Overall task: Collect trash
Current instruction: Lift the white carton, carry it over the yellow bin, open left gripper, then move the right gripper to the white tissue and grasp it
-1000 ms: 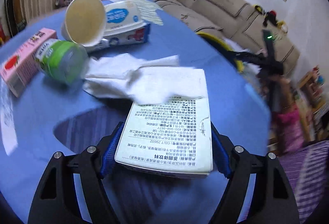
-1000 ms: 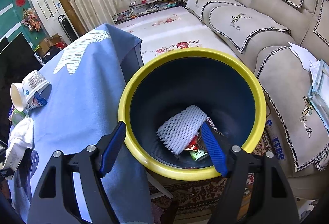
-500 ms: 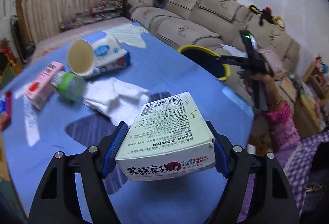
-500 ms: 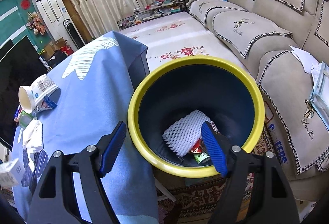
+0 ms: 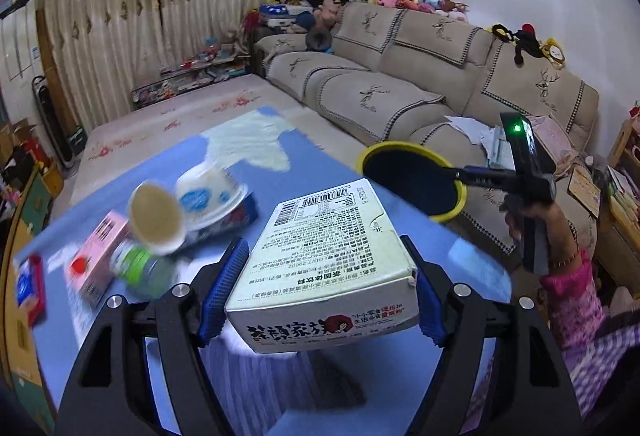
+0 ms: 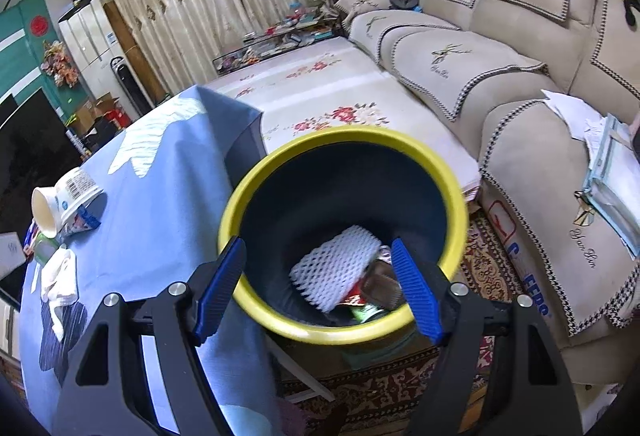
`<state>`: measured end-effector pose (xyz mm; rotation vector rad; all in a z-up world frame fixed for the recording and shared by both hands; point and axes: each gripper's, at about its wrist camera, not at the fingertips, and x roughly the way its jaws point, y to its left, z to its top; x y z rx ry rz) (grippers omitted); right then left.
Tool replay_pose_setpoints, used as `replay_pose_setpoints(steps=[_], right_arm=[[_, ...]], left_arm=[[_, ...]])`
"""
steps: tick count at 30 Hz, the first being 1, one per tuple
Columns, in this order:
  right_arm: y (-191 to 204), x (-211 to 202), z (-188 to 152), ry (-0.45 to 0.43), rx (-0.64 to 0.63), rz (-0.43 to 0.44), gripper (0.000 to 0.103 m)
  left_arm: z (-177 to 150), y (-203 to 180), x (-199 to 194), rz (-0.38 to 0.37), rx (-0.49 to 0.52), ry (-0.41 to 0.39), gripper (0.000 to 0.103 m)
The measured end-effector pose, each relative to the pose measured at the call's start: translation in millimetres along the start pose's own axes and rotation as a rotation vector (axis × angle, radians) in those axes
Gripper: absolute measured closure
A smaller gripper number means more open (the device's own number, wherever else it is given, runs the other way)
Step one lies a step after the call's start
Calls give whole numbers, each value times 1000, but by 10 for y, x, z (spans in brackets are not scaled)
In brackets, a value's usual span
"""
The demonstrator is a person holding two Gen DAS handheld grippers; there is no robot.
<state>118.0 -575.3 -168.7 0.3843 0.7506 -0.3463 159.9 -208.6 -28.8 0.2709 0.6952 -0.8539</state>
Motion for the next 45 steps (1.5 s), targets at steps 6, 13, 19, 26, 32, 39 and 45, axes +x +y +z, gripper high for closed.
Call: replay_pose_setpoints(steps=[6,13,19,26,32,39,45], right_arm=[[-242,-93,30,-26,30,-48,32],[-590,-160,47,-43,88,-79,32],[-828,-193,31,-51,123,-100,32],[-957,-186,17,-46,146,-108,32],[-875,-184,3,-46,128,-95,32],[-509,-83,1,-18,62,-67,32],[31,25,-8,14,-27,-30,32]], left_arm=[[451,-314,627,-75,49,11,29],[908,-765,1591,-87,108,81,29],[1086,-1157,2329,-98,134,164,29],[1171,-1287,2737,-73,76,182,15],[1162,-994,2190,-77,-16,55,11],[771,-240,954,129,-121,-205,5],[149,606,192,341,-280,-287,5]])
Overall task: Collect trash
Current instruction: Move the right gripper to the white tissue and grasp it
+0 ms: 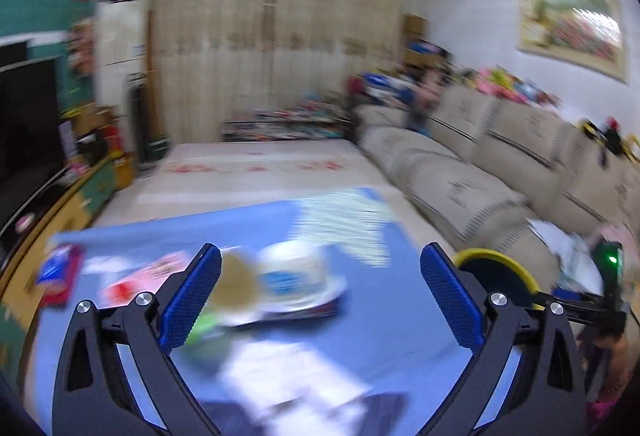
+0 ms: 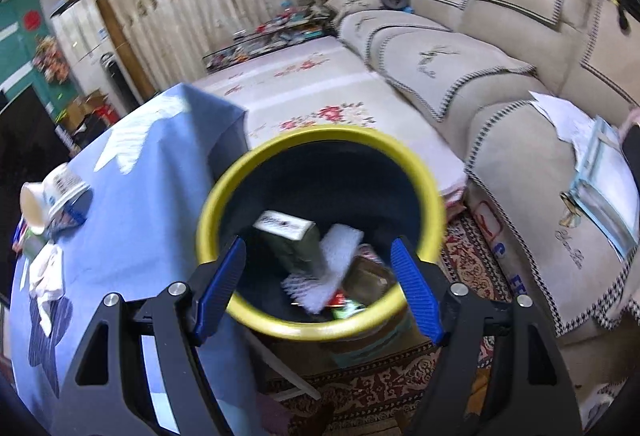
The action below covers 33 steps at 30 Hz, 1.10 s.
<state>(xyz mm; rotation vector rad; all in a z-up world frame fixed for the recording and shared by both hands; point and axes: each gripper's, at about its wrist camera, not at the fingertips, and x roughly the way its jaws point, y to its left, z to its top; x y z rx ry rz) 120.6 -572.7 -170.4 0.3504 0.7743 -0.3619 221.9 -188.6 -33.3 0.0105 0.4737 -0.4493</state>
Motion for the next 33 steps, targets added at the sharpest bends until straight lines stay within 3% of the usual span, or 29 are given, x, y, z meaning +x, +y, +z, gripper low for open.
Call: replay_pose_setpoints(steps=[6,10,21,26,33], right_arm=[[831,74,-23,29,-156,88,32],[1389,110,-71,51,-262,142,32],[2951,127,-327,132,-519,394,32],[3400,289,-411,181,-589,406,32],[3685,495,-529,230,-637,371,32]], left_arm=[[-320,1092,-263,299,-121,-67,5],[-486,1497,-318,428,-136,-88,5],[-636,1902,-284,507,-181,-74,5],[-681,1828,-308,518,-169,-79,5],[-645,1723,-335,504,-159,-90,5]])
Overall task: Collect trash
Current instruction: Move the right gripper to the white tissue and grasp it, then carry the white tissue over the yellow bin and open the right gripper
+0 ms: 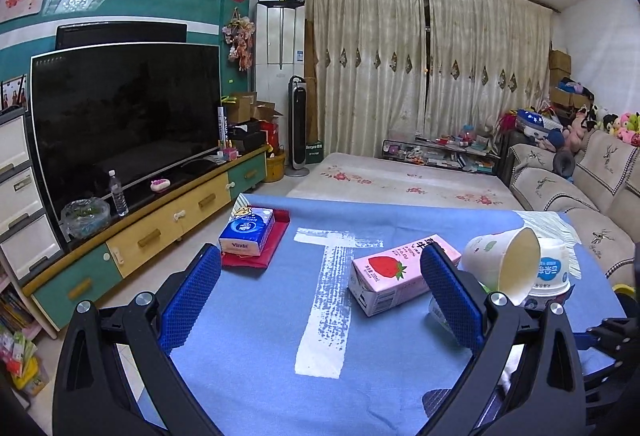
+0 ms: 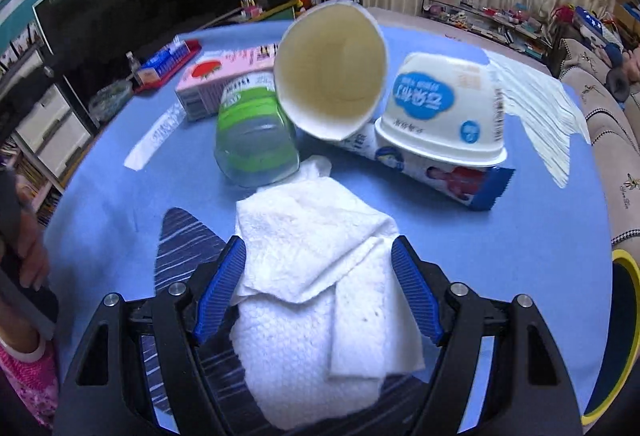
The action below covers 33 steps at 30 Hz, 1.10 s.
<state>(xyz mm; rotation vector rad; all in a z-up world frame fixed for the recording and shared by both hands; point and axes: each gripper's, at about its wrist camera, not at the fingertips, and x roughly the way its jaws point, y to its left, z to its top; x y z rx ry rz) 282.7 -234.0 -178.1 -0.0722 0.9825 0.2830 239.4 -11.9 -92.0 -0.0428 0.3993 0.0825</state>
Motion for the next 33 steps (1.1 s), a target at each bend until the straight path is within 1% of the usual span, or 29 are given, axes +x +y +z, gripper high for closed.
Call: replay_pose_setpoints(steps=[2,4,6,7,8,9,10,11,12,14,16,21,25,29,33], right_arm=[[3,45,-7,11,2,-3,32],[23,58,-12,9,-6,-12,35],[58,51,-28,9,-26,-20,50],[78,39,-35,8,-37,-18,54],[98,31,-55,7,-44,-12,64],[117,26,-60,5,-52,-7,77],[125,8,-85,4,-60,2,83],[168,14,-98,4,-67,14,91],[188,0,-114,5,-76,13,94],[213,-41,-154,4,-90,5,96],[196,-102,-190,-3,-81,16,96],[45,-433,-333,-64,-31,55,96],[-103,-729,-448,-119,6,68,96],[-304,-1027,-535,-175,51,53,96],[-606,-1285,-617,-228,119,1,96]], left_arm=[[-10,5,4,-3,-1,4,5],[-9,7,10,-7,-4,8,5],[-17,0,10,-10,-4,9,5],[-19,-6,10,-10,-2,9,5],[-24,-15,5,-9,0,9,5],[-31,-26,5,-7,3,8,5],[-34,-33,4,-6,5,9,5],[-39,-40,6,-6,7,11,5],[-49,-51,10,-7,10,13,5],[-32,-50,9,-5,15,14,5],[-33,-56,10,-5,18,13,5],[-27,-56,16,-3,17,14,5],[-34,-62,22,-4,19,19,5],[-37,-74,7,-6,28,14,5],[-38,-93,-6,-11,32,12,5]])
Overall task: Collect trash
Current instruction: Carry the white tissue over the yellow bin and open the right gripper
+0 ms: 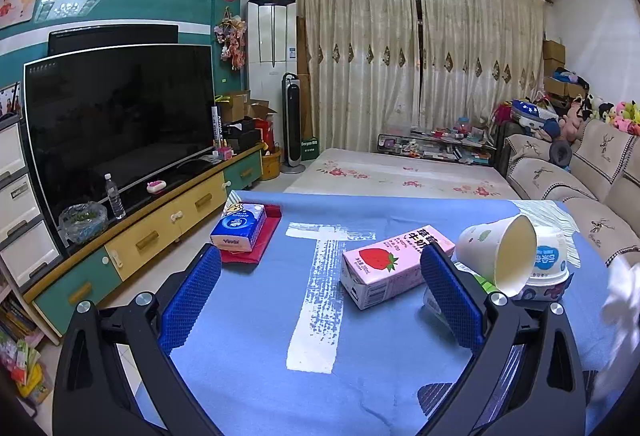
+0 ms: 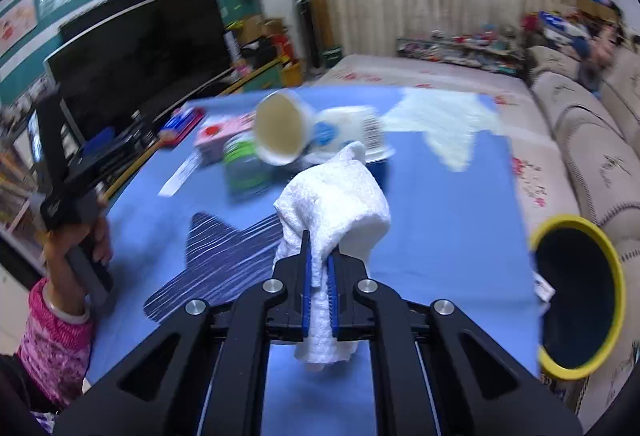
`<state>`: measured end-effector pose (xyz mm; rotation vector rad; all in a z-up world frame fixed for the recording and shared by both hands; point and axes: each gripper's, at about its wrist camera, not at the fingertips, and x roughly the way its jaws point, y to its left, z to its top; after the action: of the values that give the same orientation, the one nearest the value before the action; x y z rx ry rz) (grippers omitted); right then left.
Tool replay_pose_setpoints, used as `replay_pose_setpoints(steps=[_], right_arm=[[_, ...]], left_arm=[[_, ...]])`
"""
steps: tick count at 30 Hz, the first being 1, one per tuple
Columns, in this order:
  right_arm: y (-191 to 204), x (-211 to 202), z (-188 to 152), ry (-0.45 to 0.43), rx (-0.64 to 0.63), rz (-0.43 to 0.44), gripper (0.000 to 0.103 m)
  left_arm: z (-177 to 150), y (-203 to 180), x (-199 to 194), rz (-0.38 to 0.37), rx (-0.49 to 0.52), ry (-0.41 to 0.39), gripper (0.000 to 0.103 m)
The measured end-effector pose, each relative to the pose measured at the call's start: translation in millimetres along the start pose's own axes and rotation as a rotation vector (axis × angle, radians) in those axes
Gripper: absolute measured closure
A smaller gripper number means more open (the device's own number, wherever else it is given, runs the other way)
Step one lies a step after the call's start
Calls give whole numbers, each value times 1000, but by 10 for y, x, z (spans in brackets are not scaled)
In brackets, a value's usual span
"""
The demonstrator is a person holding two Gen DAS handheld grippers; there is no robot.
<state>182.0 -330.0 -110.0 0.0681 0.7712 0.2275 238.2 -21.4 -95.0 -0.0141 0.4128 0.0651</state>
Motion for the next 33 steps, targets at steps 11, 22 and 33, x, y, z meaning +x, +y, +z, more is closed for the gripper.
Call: replay_pose_setpoints(steps=[11,22,33], right_arm=[[-1018,-506,-30,-100,184,-210,96],[-1895,-437,-221,-66,330,-386,96],[-2336,-57,-463,30,420,-447,94]], left_arm=[[-19,-44,14,8,20,17,5],[-42,-119,34,9,50,27,5],[-62,-161,74,1,71,39,5]])
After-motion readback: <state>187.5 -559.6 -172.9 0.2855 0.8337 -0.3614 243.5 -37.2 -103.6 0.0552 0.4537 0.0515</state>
